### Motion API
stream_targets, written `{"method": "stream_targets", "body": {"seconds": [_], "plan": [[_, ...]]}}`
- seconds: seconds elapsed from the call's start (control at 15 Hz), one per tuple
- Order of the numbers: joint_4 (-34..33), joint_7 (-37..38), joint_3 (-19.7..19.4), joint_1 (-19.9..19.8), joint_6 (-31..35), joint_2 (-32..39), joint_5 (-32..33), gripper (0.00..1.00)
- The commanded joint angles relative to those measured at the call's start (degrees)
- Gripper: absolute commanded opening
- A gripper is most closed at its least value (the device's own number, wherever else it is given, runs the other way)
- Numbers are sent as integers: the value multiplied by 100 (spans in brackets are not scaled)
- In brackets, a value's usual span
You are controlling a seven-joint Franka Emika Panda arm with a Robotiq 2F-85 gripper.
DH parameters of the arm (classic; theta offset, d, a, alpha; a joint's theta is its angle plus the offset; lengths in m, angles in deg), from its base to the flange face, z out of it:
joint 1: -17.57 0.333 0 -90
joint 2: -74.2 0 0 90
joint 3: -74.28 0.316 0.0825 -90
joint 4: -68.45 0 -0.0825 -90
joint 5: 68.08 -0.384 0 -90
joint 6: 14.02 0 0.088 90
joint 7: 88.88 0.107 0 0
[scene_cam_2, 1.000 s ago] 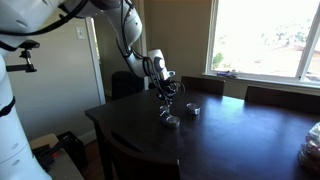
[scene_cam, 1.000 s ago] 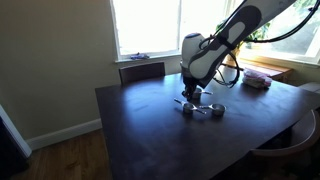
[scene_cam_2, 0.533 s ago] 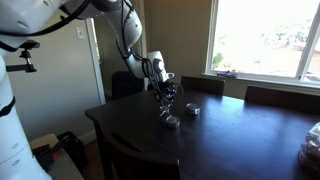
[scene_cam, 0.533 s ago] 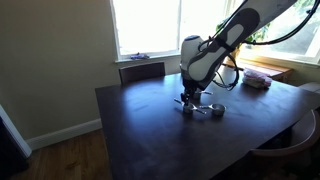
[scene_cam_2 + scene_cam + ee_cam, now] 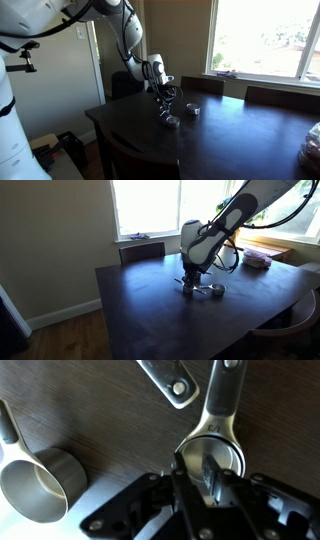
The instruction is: Unstack the pots on the table
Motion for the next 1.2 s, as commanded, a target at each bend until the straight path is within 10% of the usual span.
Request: {"method": "stream_targets", "body": {"seconds": [0.0,0.27,0.33,0.93,1.13], "plan": [[-82,-127,61,-78,-181,15,-114,14],[-83,-132,65,-98,-192,2,-117,18],[-69,-144,63,-100,-183,-12,-108,40],[54,-156,-17,-108,-64,-127,-28,93],[-40,-131,10,-139,-141,-74,-93,97]]}}
